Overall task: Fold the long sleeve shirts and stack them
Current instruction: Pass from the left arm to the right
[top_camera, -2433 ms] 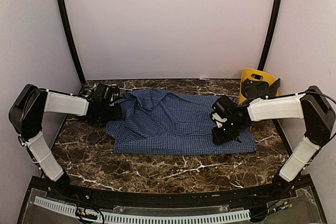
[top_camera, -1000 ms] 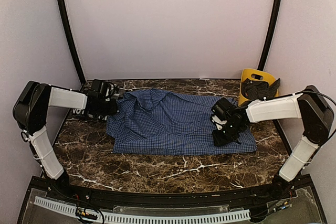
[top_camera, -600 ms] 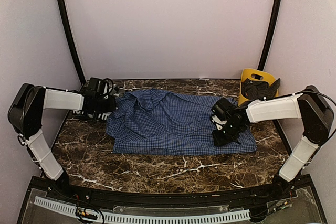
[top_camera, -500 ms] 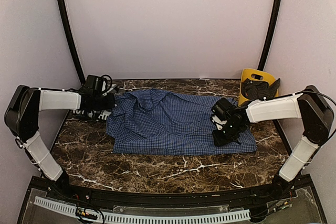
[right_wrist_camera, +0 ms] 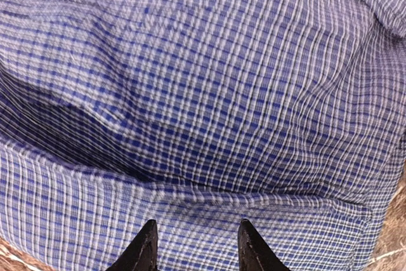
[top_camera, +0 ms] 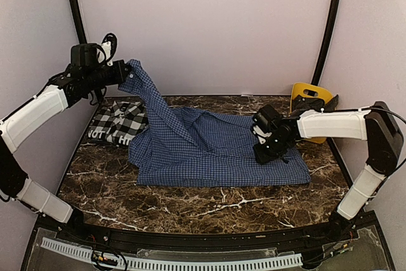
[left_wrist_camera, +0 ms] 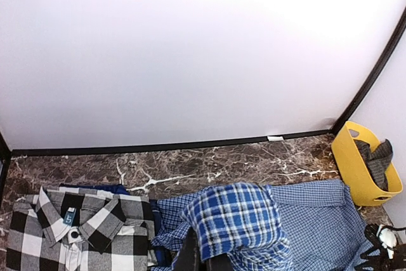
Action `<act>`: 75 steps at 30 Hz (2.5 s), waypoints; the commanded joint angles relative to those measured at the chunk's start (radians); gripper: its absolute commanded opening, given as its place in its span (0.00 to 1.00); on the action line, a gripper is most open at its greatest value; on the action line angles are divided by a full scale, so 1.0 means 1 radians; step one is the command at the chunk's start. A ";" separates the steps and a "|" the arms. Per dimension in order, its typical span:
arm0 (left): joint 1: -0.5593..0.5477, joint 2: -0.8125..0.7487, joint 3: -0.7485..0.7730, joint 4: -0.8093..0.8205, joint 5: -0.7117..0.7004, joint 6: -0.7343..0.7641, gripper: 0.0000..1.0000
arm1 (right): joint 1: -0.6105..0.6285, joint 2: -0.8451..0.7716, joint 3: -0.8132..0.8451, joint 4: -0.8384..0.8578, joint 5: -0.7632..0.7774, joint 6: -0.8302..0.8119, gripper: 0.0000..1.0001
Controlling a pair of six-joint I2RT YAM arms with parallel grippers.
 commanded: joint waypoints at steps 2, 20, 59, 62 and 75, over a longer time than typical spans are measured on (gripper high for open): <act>0.002 0.091 0.176 -0.146 0.145 -0.038 0.00 | -0.012 -0.041 0.071 0.007 -0.014 -0.029 0.41; -0.090 0.161 0.231 -0.130 0.210 -0.186 0.00 | -0.014 -0.068 0.066 0.107 -0.161 -0.033 0.42; -0.358 -0.107 -0.423 0.411 0.264 -0.776 0.00 | 0.267 -0.157 0.099 0.487 -0.388 0.103 0.62; -0.357 -0.095 -0.455 0.494 0.271 -0.854 0.00 | 0.320 -0.134 0.117 0.534 -0.359 0.086 0.61; -0.358 0.007 -0.453 0.653 0.374 -1.125 0.00 | 0.460 0.053 0.347 0.477 -0.027 -0.199 0.65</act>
